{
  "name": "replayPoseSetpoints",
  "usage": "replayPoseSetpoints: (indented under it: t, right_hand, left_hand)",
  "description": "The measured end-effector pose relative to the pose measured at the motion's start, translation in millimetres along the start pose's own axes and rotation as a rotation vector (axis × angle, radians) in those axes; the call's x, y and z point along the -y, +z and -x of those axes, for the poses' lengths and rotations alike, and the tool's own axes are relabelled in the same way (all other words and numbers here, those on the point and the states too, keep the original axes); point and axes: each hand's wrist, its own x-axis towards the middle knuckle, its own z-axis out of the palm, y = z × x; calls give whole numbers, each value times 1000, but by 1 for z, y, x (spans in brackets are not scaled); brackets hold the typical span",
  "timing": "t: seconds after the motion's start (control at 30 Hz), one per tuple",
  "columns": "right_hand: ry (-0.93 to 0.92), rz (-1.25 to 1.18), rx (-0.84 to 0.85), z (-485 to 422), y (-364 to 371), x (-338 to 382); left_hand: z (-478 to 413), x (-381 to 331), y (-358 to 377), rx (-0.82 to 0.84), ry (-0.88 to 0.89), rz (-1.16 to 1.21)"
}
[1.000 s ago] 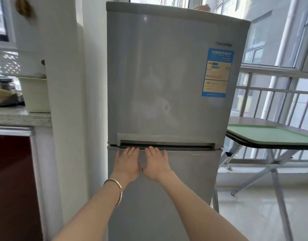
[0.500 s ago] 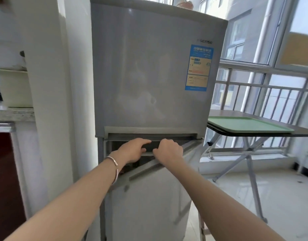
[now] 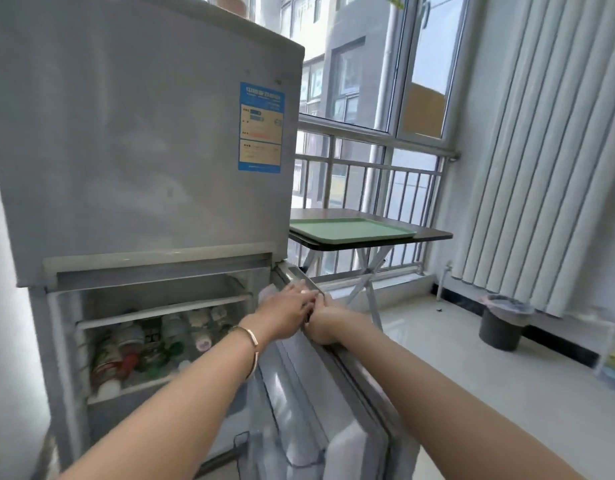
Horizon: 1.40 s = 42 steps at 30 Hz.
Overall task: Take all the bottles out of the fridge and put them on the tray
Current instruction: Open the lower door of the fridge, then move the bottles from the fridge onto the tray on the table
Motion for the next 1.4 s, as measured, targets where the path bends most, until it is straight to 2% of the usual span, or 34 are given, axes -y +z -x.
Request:
replayPoseSetpoints:
  t: [0.07, 0.17, 0.27, 0.43, 0.67, 0.77, 0.9, 1.1, 1.27, 1.4]
  right_hand:
    - [11, 35, -25, 6, 1, -28]
    - [-19, 138, -183, 14, 4, -71]
    - [-59, 203, -267, 11, 7, -100]
    - [-75, 230, -292, -4, 8, -126]
    - [-66, 179, -206, -12, -5, -130]
    - [-92, 212, -262, -15, -15, -111]
    - [-273, 206, -329, -27, -21, -69]
    - [-466, 168, -266, -44, 7, 1]
    - [-637, 105, -218, -69, 46, 64]
    - [-638, 62, -73, -109, 83, 117]
  left_hand:
    - [-9, -17, 13, 26, 6, 7]
    - [-21, -39, 29, 35, -10, -17]
    - [-34, -55, 38, 23, -46, -4]
    - [-46, -70, 49, 21, -69, -48]
    - [-55, -72, 51, 24, -88, 2]
    - [-53, -62, 50, -31, -131, 46]
    - [-40, -30, 39, -54, -309, 65]
    - [-8, 38, 22, -17, -506, 40]
    - [10, 105, 38, -6, -628, 40]
    - [11, 167, 61, 84, -699, 36]
